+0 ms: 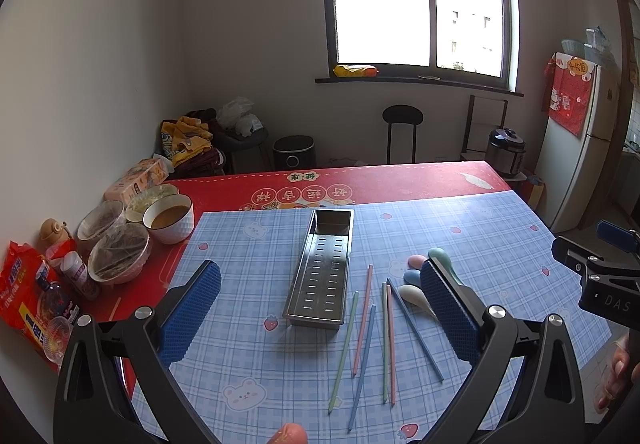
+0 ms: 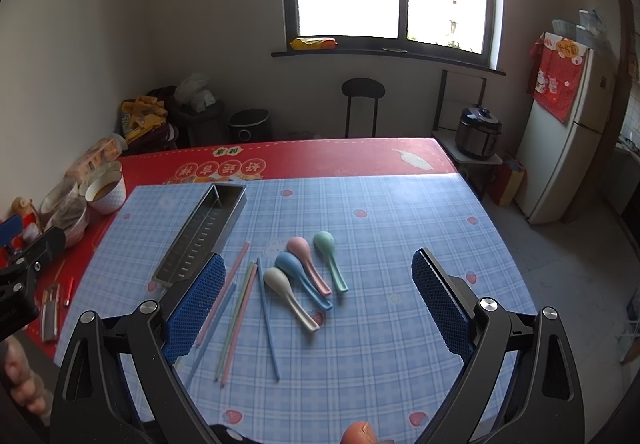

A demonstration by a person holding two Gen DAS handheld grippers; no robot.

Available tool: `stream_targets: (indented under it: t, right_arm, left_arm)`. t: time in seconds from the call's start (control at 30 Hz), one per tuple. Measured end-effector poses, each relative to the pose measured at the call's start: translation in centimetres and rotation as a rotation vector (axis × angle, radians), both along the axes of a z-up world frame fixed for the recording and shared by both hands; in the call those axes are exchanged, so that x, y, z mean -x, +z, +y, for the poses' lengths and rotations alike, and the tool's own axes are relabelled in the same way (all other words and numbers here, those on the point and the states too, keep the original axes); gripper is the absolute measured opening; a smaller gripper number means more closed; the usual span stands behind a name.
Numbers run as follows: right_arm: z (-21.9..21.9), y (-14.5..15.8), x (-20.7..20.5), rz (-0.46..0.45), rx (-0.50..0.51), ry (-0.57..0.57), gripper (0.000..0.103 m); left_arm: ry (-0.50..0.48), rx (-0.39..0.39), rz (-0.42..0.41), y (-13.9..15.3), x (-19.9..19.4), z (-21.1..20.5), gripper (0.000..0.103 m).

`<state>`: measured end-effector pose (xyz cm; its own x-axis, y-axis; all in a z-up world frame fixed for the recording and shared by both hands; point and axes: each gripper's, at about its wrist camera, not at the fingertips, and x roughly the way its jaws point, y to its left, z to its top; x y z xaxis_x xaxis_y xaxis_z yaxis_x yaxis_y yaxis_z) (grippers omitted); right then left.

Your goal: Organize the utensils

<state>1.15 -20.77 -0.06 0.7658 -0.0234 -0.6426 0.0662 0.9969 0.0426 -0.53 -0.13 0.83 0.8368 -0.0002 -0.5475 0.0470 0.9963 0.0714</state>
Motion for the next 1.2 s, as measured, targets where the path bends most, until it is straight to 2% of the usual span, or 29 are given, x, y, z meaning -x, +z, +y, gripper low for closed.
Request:
stream_targets:
  t: [0.67,0.7,0.73,1.0,1.2]
  right_arm:
    - [0.2,-0.4,-0.5,0.006,-0.002,-0.001,0.092]
    - [0.4,-0.4,-1.0,0.057,-0.049,0.091,0.092]
    - [0.1,-0.5,-0.6,0.010,-0.004,0.002,0.092]
    - [0.1,-1.2,-1.7,0.037,-0.029,0.001,0.092]
    - [0.2,-1.5,-2.9,0.043,-0.079,-0.021,0.092]
  left_arm:
    - [0.002,0.003,-0.003,0.1,0.2,0.2,0.098]
    - [0.001,0.004,-0.004,0.1,0.2,0.3,0.098]
    - [0.002,0.004,-0.007,0.2,0.2,0.4,0.098]
    - [0.021,-0.021,-0.006,0.1,-0.9,0.8,0.098]
    - [0.035,-0.019,0.037,-0.4,-3.8,3.0,0.098]
